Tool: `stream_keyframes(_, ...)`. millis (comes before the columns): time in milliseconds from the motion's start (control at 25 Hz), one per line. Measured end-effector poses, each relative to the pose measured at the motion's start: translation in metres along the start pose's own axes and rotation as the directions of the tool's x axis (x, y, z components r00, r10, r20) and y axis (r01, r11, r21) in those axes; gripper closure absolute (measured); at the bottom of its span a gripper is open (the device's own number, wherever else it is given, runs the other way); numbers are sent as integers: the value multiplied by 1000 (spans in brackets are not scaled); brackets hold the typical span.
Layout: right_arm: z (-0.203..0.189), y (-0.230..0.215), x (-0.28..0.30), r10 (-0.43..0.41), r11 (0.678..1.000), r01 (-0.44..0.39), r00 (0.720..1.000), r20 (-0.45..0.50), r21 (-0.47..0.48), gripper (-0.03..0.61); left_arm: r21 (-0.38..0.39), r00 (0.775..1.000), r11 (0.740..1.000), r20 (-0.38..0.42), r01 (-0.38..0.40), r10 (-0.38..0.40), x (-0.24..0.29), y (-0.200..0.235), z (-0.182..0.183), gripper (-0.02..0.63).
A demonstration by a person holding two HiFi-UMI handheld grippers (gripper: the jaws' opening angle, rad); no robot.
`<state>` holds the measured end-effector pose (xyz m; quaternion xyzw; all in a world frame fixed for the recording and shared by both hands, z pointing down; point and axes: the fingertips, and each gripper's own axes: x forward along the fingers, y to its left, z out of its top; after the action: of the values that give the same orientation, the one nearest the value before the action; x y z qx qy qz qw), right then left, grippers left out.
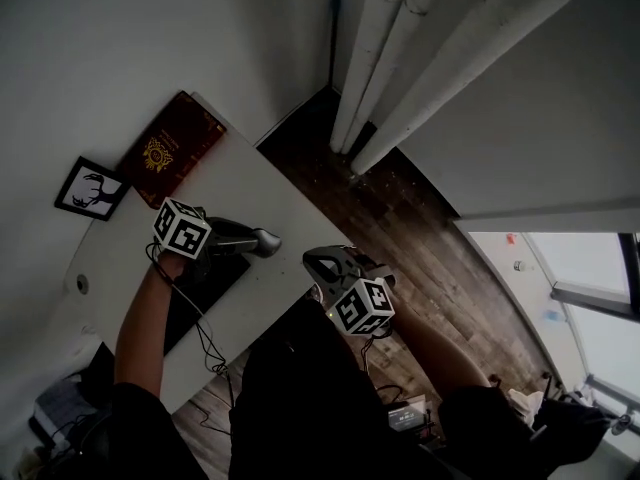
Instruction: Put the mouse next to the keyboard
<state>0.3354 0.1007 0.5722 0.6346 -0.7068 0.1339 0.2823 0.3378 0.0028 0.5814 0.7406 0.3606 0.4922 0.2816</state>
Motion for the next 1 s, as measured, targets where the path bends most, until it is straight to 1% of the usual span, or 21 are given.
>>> stream_keyframes(120, -8, 3, -2, 1, 1000, -1, 1000, -10, 12, 558, 1, 999, 1000, -50, -15, 15, 3, 11, -1, 517)
stream_keyframes(200, -11, 4, -2, -2, 1000, 3, 1000, -16, 23, 558, 0, 997, 1000, -68, -21, 21, 3, 17, -1, 517)
stream_keyframes(400, -13, 2, 4, -1, 1000, 1, 1000, -23, 31, 558, -20, 997, 1000, -77, -1, 0, 2, 25, 1, 517)
stream_keyframes(520, -14, 0, 7, 3, 999, -2, 1000, -27, 34, 558, -14, 995, 1000, -100, -24, 22, 3, 34, 1, 515)
stream_keyframes(680, -15, -3, 12, 12, 999, -11, 999, -31, 33, 558, -30, 994, 999, -99, -38, 35, 2, 44, 0, 515)
stream_keyframes(1000, -11, -7, 25, 24, 999, -23, 999, -32, 24, 558, 39, 990, 995, -106, -90, 94, 6, 51, 11, 505)
